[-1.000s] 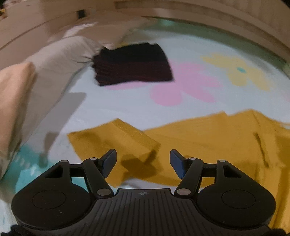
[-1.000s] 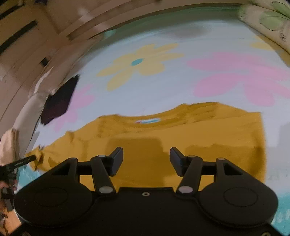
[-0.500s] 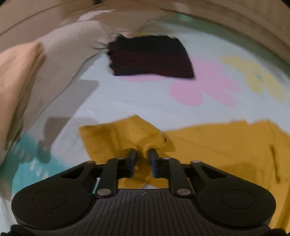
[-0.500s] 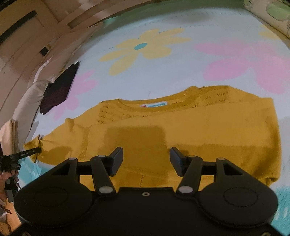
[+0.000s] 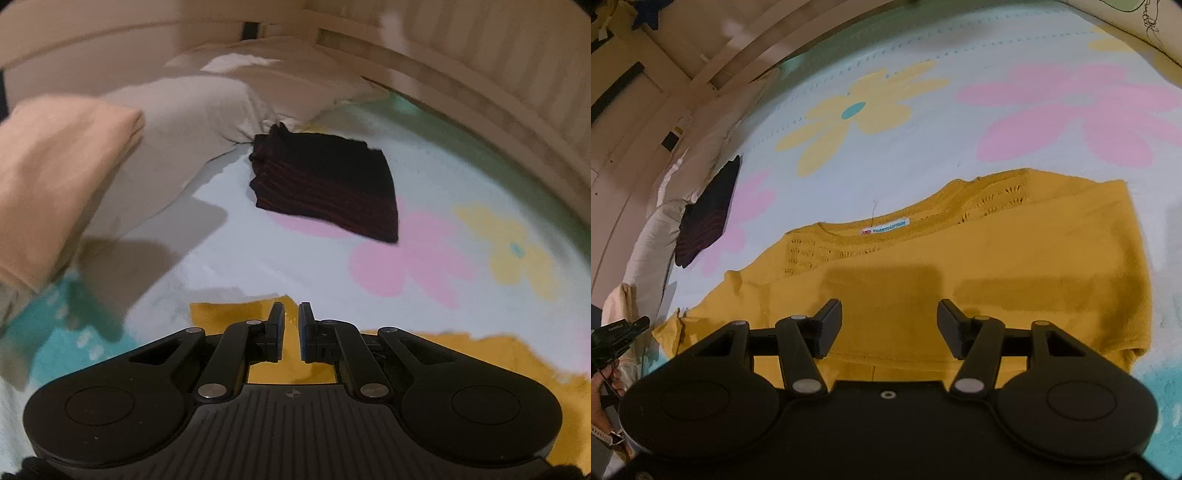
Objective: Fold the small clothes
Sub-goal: 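Lift the cuff with the left tool, lay it across the body, open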
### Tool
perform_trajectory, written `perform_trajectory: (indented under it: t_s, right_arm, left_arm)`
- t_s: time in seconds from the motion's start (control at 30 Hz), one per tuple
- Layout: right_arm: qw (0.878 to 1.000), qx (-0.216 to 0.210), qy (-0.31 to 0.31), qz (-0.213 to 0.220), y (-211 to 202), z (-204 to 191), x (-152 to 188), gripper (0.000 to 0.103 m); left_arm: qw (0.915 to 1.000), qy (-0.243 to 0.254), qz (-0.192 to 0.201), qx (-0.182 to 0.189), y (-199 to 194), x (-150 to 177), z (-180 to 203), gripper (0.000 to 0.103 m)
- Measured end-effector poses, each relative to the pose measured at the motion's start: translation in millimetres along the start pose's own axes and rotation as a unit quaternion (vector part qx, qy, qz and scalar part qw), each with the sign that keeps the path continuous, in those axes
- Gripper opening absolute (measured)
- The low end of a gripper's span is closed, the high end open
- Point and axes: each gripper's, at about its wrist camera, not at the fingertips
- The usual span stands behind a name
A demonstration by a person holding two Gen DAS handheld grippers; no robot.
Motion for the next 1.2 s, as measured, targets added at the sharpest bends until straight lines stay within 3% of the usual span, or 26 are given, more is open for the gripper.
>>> perform_trajectory:
  t_s: [0.03, 0.17, 0.23, 0.3, 0.47, 0.57, 0.6, 0.63, 0.7, 0.77, 0.9, 1.03, 1.2]
  right_arm:
    - [1.0, -0.001, 0.001, -0.001, -1, 1, 0, 0.063]
    - [1.0, 0.004, -0.015, -0.002, -2, -1, 0, 0.063]
    - [1.0, 0.009, -0.028, -0.001, -3, -3, 0, 0.063]
    - [0.999, 0.011, -0.033, -0.001, -3, -4, 0, 0.063]
    - [1.0, 0.008, -0.023, -0.006, 0, -2, -1, 0.063]
    - [1.0, 0.008, -0.023, -0.009, 2, -1, 0, 0.063]
    - [1.0, 0.007, -0.023, -0.01, 2, -1, 0, 0.063]
    - [1.0, 0.007, -0.024, -0.011, 3, -1, 0, 0.063]
    - [1.0, 0.006, -0.024, -0.014, 4, -2, 1, 0.063]
    - [1.0, 0.005, -0.022, -0.017, 5, -2, 2, 0.063]
    - [1.0, 0.004, -0.017, -0.019, 5, 0, 2, 0.063]
    - [1.0, 0.002, -0.013, -0.016, 2, 2, 2, 0.063]
    - [1.0, -0.006, -0.004, -0.008, -7, 5, -1, 0.063]
  left_arm:
    - [0.9998, 0.017, -0.008, -0.002, 3, 4, 6, 0.025]
    - [0.9966, 0.082, -0.013, 0.004, 12, 18, 30, 0.041]
    - [0.9932, 0.114, -0.009, 0.018, 12, 24, 41, 0.058]
    - [0.9902, 0.137, -0.009, 0.024, 12, 31, 49, 0.064]
    - [0.9779, 0.208, -0.022, -0.009, 23, 48, 63, 0.065]
    - [0.9707, 0.232, -0.029, -0.054, 33, 52, 66, 0.058]
    - [0.9703, 0.231, -0.031, -0.066, 35, 51, 65, 0.042]
    - [0.9715, 0.222, -0.037, -0.073, 38, 50, 63, 0.029]
    - [0.9786, 0.182, -0.055, -0.078, 42, 45, 54, 0.02]
    - [0.9861, 0.143, -0.059, -0.061, 41, 41, 46, 0.005]
    - [0.9904, 0.131, -0.023, -0.037, 26, 30, 48, 0.003]
    - [0.9969, 0.076, 0.021, -0.002, 2, 11, 52, 0.003]
    - [0.9953, 0.053, 0.064, 0.05, -26, -9, 79, 0.003]
Point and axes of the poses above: each gripper's, at about its wrist camera, not at the fingertips, and y roughly the way its jaws point, z to its right, x to its underside, and after that the axes turned 8 degrees about z, right-handed
